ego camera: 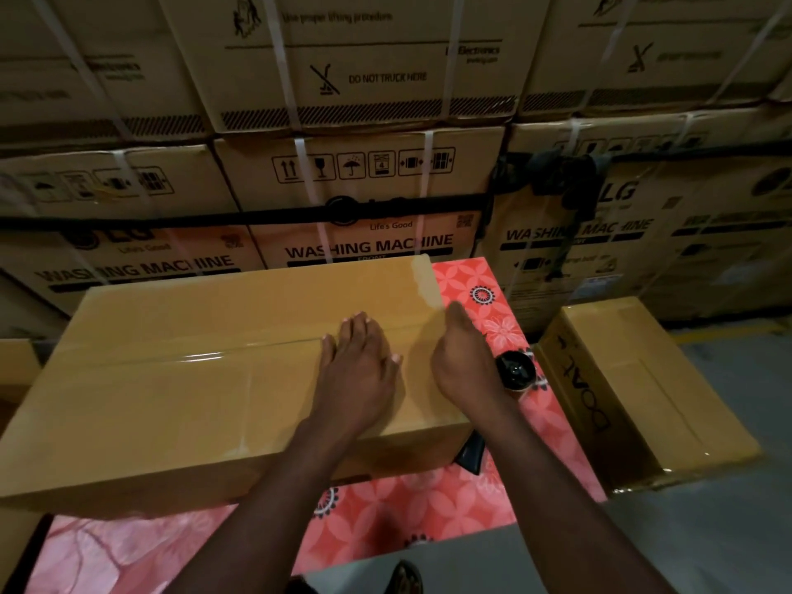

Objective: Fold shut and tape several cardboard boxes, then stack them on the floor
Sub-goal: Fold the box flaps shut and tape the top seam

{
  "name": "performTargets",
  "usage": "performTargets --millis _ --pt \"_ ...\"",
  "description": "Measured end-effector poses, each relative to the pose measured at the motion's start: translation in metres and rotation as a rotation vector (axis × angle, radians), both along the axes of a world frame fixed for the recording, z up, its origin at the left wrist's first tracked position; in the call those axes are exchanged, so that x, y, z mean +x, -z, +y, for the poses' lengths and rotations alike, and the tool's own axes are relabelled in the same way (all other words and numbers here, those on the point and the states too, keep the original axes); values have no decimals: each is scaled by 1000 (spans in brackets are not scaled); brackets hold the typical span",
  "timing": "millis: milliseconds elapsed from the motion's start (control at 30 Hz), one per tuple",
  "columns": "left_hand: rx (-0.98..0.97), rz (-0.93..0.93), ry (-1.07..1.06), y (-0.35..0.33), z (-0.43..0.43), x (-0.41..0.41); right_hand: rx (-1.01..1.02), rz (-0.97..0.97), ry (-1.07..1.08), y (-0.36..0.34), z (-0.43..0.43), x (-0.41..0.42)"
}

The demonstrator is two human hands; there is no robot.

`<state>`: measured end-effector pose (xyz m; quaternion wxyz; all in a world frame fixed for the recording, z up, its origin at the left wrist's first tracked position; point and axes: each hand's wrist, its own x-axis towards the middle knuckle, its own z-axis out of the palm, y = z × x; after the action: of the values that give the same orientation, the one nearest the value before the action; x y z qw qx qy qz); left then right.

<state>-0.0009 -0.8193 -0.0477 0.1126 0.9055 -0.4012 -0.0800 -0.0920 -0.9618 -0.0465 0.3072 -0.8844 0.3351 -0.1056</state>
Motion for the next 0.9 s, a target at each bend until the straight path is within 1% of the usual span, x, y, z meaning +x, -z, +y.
performTargets --millis 67,133,200,267,367,433,467,533,567,633,700,767,833,867,900 --pt "-38 43 52 -2 0 0 -115 -57 -157 -9 23 6" --pt "-7 30 149 0 3 0 -249 11 -321 -3 40 9" --pt "27 -4 176 4 14 7 -325 90 -301 5 41 7" --pt "28 -6 139 6 29 18 -333 164 -212 6 37 4" --pt "27 14 78 1 42 32 -311 354 -98 -3 42 9" --pt "1 75 92 -6 44 36 -278 351 -87 -17 53 19" --pt "-13 94 123 -8 47 38 -251 304 -122 -23 59 26" --pt "3 67 199 -7 59 43 -180 199 -248 -26 74 39" --pt "31 38 223 -4 68 48 -155 185 -321 -24 82 43" --pt "58 0 199 1 92 61 -219 227 -395 -11 97 45" --pt "50 -12 123 2 118 80 -300 266 -326 0 98 45" --pt "35 -8 29 -2 145 101 -278 319 -181 0 94 50" --pt "61 2 -53 -6 165 117 -250 374 -30 -5 98 59" --pt "82 3 -71 -8 169 120 -249 355 -1 -8 106 65" --pt "95 3 -63 -12 169 118 -236 299 -26 -12 119 72"
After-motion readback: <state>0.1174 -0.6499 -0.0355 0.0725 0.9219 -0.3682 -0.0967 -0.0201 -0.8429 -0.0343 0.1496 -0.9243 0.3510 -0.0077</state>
